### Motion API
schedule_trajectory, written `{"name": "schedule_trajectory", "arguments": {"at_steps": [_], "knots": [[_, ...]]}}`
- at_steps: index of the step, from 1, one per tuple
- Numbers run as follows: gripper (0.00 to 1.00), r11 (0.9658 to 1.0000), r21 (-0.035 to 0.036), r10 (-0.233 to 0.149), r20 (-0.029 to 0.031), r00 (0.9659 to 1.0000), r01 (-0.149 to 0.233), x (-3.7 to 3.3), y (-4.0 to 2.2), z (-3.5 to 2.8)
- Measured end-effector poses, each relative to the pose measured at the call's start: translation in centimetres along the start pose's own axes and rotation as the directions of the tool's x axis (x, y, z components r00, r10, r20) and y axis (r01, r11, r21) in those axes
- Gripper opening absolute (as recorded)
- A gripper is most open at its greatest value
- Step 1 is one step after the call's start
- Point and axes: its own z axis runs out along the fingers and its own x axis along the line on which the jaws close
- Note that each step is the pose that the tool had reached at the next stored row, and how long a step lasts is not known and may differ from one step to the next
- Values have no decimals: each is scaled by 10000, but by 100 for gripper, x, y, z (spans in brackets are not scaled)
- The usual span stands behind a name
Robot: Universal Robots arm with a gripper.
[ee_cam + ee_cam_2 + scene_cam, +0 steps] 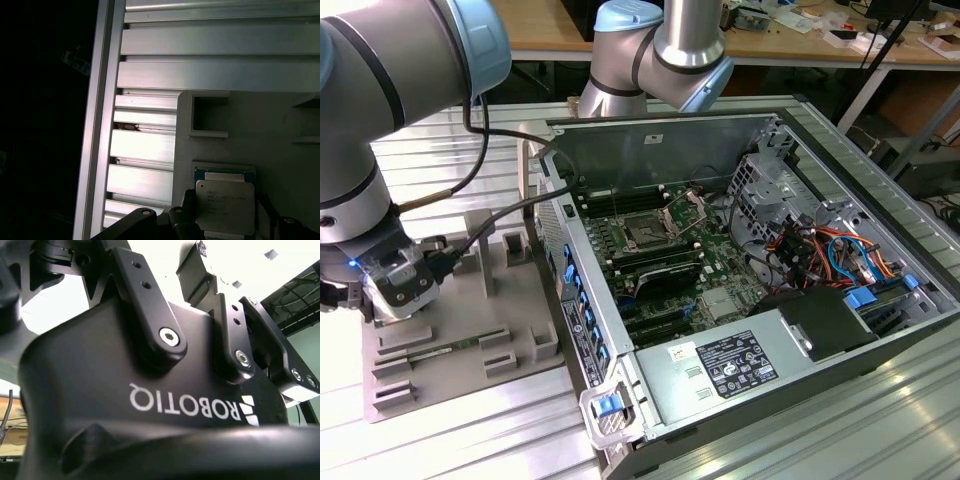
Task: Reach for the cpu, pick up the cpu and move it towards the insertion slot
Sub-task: 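Pick up the cpu and move it towards the insertion slot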
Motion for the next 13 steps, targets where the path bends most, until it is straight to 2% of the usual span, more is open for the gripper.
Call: {"name": "schedule_trajectory", "arguments": {"at_steps": [13], "knots": [[55, 10000, -52, 0, 5, 10000, 1, 0, 3, -37]]}}
